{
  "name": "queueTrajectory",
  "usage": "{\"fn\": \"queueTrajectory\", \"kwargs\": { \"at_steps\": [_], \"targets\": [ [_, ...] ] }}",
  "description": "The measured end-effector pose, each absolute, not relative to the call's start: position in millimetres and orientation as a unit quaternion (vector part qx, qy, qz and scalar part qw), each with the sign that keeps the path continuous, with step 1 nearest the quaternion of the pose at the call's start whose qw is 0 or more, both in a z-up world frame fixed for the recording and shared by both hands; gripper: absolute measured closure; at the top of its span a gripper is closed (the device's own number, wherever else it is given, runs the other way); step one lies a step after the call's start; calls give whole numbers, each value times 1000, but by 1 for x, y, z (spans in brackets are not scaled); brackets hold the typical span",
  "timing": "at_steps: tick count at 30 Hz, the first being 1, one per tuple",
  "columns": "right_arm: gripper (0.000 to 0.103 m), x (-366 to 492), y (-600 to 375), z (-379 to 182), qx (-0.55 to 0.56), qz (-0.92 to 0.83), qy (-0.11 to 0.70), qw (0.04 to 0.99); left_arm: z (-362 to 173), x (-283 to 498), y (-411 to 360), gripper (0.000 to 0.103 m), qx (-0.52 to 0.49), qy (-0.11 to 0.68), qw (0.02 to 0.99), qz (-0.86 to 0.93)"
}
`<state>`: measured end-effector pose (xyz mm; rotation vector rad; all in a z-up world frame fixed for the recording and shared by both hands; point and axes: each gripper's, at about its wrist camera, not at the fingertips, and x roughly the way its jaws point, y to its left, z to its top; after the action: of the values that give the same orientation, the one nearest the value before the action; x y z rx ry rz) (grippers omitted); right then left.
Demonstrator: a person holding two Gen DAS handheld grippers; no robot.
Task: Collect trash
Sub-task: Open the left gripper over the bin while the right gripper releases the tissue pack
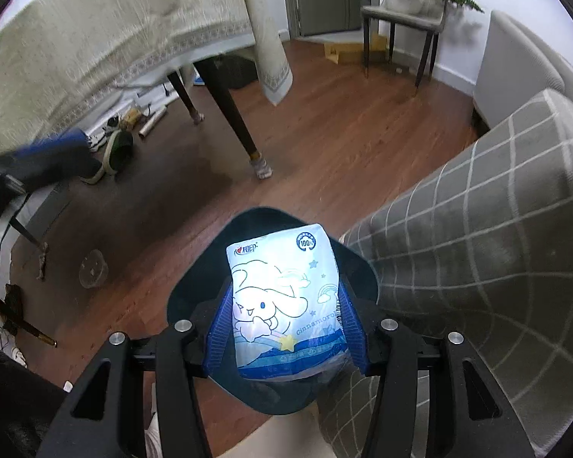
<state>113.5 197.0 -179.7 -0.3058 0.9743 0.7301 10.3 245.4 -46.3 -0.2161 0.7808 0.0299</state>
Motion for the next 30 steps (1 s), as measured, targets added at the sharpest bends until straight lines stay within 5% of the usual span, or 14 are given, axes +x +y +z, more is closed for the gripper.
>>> {"fn": "queueTrajectory", "kwargs": {
  "at_steps": [5, 14, 18, 30],
  "targets": [
    [51, 117, 206, -200, -148, 333, 475, 801, -27, 2, 242, 49, -104, 354, 929, 8],
    [48, 119, 220, -221, -146, 328, 492, 793, 5, -13, 231, 69, -103, 317, 943, -8],
    [34, 115, 223, -223, -142, 333, 495, 790, 16, -16, 228, 69, -105, 303, 947, -13],
    [34, 103, 215, -190, -146, 350, 467, 799, 40, -25, 218, 69, -96, 278, 956, -13]
  ]
}}
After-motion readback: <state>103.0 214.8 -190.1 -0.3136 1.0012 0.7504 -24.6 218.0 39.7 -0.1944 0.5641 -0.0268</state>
